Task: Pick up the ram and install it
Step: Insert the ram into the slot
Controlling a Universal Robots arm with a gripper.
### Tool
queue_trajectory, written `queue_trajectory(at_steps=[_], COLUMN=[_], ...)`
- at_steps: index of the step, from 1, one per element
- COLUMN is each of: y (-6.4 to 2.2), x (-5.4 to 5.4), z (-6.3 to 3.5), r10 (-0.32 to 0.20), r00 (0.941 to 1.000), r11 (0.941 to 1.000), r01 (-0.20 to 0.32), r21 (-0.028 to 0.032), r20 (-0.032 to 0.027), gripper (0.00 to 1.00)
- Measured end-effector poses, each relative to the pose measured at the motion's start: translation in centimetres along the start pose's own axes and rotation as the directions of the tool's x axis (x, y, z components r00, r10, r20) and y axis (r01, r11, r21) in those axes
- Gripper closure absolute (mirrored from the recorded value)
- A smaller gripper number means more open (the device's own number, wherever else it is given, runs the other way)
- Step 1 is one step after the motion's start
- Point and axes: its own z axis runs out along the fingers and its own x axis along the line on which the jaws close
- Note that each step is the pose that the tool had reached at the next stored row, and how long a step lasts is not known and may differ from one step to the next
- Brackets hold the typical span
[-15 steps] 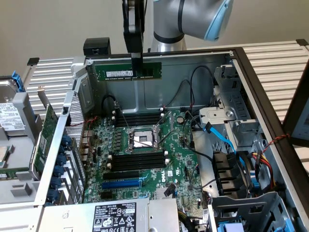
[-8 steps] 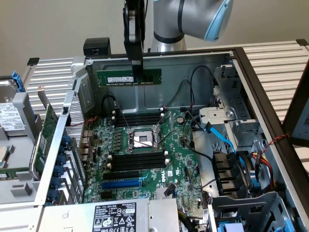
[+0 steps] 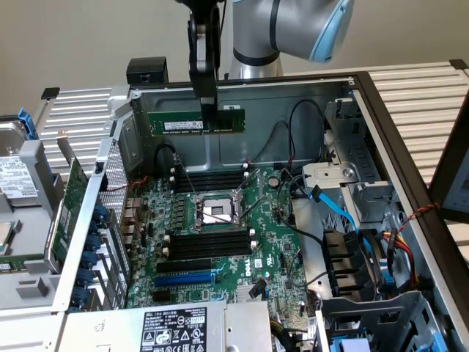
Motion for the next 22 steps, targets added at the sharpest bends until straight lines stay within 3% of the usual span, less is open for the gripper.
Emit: queue_trajectory(at_steps=[5, 22], y=[-0.01, -0.25], x=[0.0, 0.1], z=[0.31, 2.84], r10=[0.0, -0.008], r00=[1.0, 1.0], r11=[1.0, 1.0], r01=[0.0, 0.008], r21=[0.0, -0.0057], r20=[0.0014, 0.0045], gripper=[0.88, 0.88])
